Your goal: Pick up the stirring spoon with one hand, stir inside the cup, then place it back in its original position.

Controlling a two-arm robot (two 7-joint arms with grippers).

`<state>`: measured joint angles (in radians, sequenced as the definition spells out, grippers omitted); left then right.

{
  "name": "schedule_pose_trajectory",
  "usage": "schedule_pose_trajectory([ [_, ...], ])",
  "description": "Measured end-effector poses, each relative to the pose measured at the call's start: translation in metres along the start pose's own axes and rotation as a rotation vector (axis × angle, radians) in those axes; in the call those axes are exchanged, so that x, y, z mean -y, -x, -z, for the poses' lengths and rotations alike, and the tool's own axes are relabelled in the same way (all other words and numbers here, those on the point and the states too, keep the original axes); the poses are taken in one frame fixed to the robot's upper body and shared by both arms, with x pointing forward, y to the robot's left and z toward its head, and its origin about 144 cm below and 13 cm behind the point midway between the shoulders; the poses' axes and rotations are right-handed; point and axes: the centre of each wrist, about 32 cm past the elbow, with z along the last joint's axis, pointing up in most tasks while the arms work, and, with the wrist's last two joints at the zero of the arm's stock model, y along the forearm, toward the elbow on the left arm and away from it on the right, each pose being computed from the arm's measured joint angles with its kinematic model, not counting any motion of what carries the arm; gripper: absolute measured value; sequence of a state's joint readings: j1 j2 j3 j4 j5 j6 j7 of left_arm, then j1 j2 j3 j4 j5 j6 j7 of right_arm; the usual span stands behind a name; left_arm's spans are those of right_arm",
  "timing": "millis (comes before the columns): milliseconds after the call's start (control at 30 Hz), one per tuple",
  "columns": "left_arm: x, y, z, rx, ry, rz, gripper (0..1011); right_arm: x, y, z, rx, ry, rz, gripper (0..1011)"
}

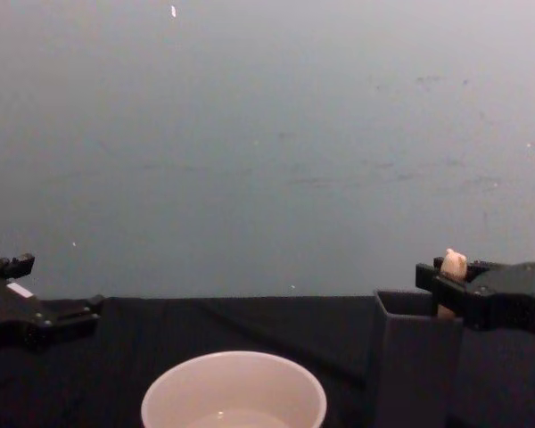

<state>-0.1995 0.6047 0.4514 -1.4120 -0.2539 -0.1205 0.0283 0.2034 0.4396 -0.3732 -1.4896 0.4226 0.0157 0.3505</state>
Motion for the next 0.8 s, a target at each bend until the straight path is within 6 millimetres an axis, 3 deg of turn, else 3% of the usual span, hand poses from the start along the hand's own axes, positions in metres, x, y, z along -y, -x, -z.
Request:
schedule_pose_trajectory([
  [433, 0.0, 0.0, 0.0, 0.0, 0.0, 0.0, 1001, 0.0, 0.0, -0.003, -0.009, -0.02, -0.015, 211],
  [800, 0.0, 0.0, 0.0, 0.0, 0.0, 0.0, 1001, -0.001, -0.002, -0.021, -0.004, -0.096, -0.05, 211],
])
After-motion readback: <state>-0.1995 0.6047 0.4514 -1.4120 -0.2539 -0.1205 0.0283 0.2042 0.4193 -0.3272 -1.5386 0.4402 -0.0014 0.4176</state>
